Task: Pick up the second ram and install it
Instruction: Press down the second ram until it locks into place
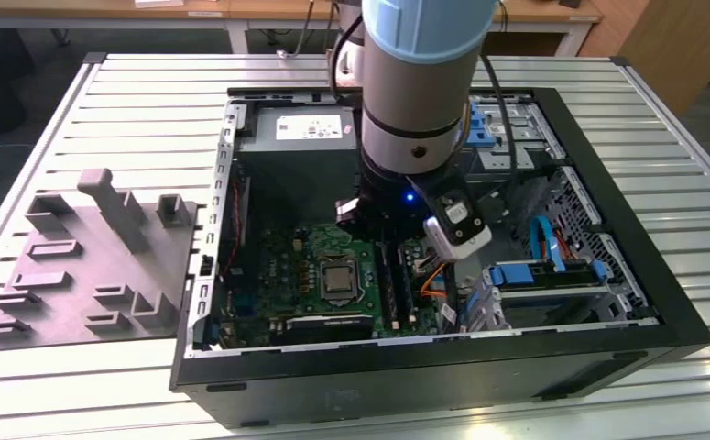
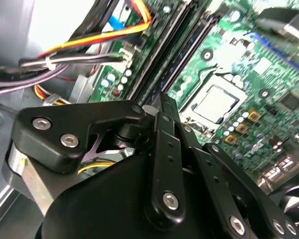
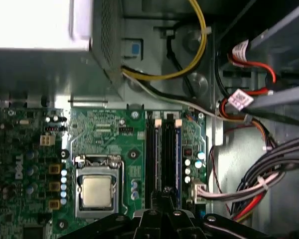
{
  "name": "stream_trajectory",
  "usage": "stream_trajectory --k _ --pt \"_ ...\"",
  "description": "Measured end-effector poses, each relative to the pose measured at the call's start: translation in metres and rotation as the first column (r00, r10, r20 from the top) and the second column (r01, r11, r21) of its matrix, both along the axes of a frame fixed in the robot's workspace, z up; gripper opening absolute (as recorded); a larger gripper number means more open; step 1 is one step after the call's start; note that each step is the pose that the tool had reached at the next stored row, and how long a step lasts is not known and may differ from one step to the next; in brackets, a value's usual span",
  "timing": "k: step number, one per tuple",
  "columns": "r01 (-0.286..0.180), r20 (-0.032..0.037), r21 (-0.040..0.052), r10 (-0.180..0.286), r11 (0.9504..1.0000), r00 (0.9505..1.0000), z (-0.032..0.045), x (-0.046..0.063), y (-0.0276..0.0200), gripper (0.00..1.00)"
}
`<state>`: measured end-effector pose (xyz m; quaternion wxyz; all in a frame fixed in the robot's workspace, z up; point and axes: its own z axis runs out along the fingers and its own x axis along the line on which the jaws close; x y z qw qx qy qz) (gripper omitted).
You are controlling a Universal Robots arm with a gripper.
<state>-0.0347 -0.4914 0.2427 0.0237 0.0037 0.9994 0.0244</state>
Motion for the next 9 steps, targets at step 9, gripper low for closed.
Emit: stream_trajectory --k 9 --pt "0.000 -0.0012 -0.0061 0.000 1.0000 1.0000 -0.0004 0.000 -0.0176 0.11"
